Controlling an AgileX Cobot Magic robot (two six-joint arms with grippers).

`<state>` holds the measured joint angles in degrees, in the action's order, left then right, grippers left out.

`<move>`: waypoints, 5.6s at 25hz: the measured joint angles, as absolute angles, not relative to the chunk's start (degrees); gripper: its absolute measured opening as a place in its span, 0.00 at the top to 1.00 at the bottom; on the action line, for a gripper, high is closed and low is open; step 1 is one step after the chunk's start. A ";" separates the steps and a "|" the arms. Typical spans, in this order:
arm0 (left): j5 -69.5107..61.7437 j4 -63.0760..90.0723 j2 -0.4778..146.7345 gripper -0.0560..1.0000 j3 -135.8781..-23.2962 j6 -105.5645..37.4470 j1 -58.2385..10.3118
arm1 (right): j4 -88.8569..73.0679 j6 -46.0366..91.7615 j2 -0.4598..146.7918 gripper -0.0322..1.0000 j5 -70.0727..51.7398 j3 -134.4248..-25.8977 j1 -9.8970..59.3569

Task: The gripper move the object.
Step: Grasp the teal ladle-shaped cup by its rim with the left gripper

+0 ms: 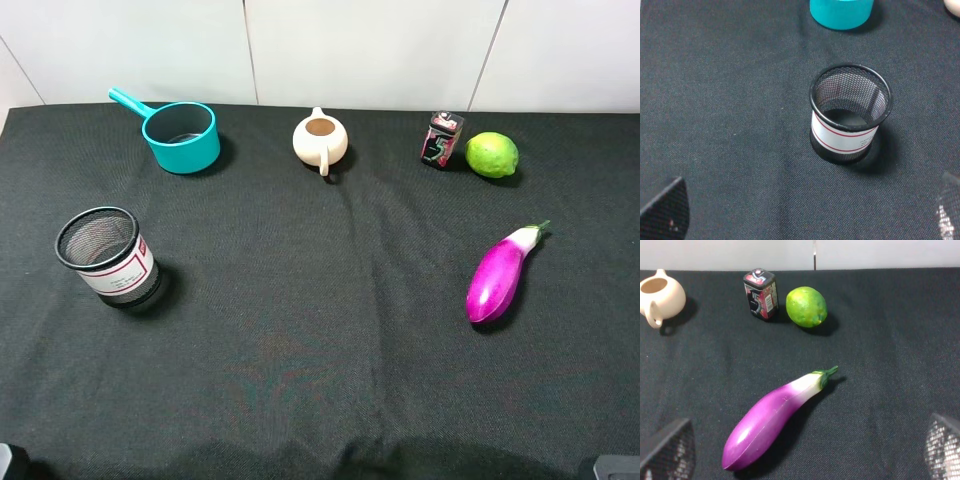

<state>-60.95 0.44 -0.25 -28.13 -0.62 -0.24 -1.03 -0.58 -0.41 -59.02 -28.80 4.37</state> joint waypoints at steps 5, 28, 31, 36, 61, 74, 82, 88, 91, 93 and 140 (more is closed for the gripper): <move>-60.95 0.44 -0.25 0.02 -28.13 -0.62 -0.24 | -1.03 -0.58 -0.41 0.30 -59.02 -28.80 4.37; -61.40 2.79 -0.25 0.02 -28.18 -0.62 -0.24 | -1.05 -0.58 -0.41 0.30 -59.02 -28.80 4.37; -61.40 3.95 -0.25 0.02 -28.18 -0.62 -0.24 | -1.05 -0.58 -0.41 0.30 -59.02 -28.80 4.37; -61.40 4.15 -0.25 0.02 -28.18 -0.62 -0.24 | -1.05 -0.58 -0.41 0.30 -59.02 -28.80 4.37; -60.37 4.24 46.03 0.03 -48.50 -1.52 -0.24 | -1.05 -0.58 -0.41 0.30 -59.02 -28.80 4.37; -57.86 4.24 68.44 0.03 -64.11 -4.59 -0.24 | -1.05 -0.58 -0.41 0.30 -59.02 -28.80 4.37; -57.21 4.28 79.08 0.03 -70.56 -7.22 -0.24 | -1.05 -0.58 -0.41 0.30 -59.02 -28.80 4.37; -55.82 4.46 85.42 0.03 -73.22 -7.79 -0.24 | -1.05 -0.58 -0.41 0.30 -59.01 -28.80 4.37; -54.55 4.53 88.13 0.03 -74.27 -8.70 -0.24 | -1.05 -0.58 -0.41 0.30 -59.01 -28.80 4.37; -53.50 4.53 89.90 0.03 -74.82 -9.23 -0.24 | -1.05 -0.58 -0.41 0.30 -59.01 -28.80 4.37; -47.19 9.49 123.78 0.04 -95.76 -23.77 -7.21 | -1.10 -0.58 -0.41 0.30 -59.01 -28.80 4.37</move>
